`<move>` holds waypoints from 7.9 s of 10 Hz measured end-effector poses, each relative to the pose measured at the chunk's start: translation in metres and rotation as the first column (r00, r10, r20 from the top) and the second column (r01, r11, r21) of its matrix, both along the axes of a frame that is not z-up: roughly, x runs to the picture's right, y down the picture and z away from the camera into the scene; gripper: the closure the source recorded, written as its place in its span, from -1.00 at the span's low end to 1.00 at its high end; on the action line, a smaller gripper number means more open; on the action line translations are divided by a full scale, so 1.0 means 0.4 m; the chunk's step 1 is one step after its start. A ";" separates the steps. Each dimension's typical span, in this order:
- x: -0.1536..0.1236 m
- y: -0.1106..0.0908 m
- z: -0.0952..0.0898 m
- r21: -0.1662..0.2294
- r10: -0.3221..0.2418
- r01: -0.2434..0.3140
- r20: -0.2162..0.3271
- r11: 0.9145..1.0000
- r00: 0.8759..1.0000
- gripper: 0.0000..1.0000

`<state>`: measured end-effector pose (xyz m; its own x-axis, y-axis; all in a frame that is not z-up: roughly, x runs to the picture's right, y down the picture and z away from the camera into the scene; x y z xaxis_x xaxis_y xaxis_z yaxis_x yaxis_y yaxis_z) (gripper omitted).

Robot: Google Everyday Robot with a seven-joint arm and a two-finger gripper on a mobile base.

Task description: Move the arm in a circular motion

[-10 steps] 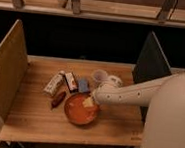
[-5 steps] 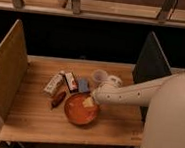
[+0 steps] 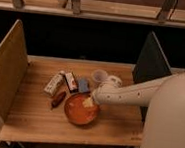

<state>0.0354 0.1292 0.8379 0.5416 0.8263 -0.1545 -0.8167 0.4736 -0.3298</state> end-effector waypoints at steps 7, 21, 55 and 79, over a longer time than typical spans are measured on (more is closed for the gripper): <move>-0.001 -0.001 0.000 -0.001 0.001 -0.001 0.000 1.000 1.000 -0.60; -0.004 -0.279 -0.207 0.133 -0.079 0.077 0.007 0.988 0.997 -0.60; -0.020 -0.476 -0.049 0.058 -0.171 0.171 -0.012 0.984 0.985 -0.60; -0.285 -0.399 -0.092 0.009 -0.348 0.355 0.234 0.935 0.908 -0.60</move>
<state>-0.0788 -0.0302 0.8012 0.8197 0.5725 -0.0161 -0.5002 0.7019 -0.5072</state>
